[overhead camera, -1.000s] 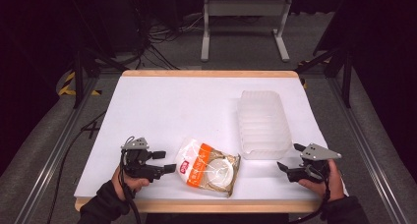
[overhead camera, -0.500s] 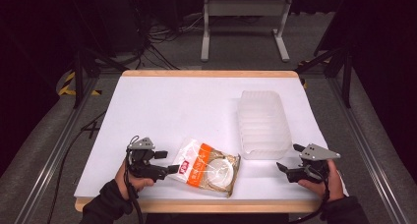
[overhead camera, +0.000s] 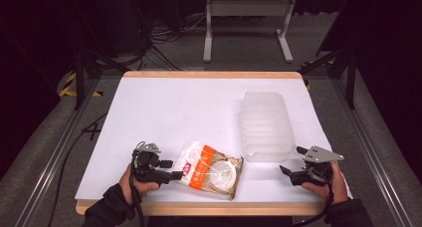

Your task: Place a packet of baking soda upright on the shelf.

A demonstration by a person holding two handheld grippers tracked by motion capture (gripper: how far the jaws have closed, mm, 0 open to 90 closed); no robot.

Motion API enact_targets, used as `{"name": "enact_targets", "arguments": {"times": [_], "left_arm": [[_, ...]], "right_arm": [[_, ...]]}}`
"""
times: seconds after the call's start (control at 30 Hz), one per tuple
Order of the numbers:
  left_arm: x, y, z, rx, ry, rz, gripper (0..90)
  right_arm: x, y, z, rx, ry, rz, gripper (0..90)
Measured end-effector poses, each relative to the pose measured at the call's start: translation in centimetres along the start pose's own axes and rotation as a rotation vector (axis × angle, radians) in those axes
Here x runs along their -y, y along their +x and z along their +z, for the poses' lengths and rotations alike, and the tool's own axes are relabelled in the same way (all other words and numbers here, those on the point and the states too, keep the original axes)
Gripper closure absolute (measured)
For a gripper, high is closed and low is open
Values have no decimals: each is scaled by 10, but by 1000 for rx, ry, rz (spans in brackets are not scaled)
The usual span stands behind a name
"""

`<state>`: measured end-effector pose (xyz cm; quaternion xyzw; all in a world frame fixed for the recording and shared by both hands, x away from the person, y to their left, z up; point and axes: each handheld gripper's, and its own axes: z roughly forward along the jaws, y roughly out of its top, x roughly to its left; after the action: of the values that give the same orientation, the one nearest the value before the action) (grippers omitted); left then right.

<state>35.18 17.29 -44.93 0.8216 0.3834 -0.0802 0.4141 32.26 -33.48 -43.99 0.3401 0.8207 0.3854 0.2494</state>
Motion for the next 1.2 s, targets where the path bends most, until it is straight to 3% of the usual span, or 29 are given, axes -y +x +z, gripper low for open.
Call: {"name": "enact_targets", "arguments": {"times": [0.07, 0.13, 0.37, 0.47, 0.77, 0.87, 1.03, 1.2], "left_arm": [[0, 0, -1, 0, 0, -24, 297], [0, 1, 0, 54, 10, -43, 319], [-10, 1, 15, 133, 15, -41, 326], [-19, 2, 22, 147, 21, -34, 325], [-41, 0, 40, 134, 57, 30, 348], [-43, 3, 42, 143, 58, 47, 399], [-48, 5, 47, 88, 52, 77, 704], [-51, 0, 48, 67, 22, 118, 863]], "right_arm": [[0, 0, 0, 0, 0, 0, 114], [0, 0, 1, -3, -1, -1, 114], [0, 0, 2, -5, 4, 1, 113], [0, 0, 2, -5, 4, 1, 113], [0, -1, 1, -8, 4, 5, 112], [0, -1, 2, -9, 6, 5, 112], [0, 0, 3, -8, 16, 4, 112], [0, -1, 3, -9, 16, 4, 112]]}}
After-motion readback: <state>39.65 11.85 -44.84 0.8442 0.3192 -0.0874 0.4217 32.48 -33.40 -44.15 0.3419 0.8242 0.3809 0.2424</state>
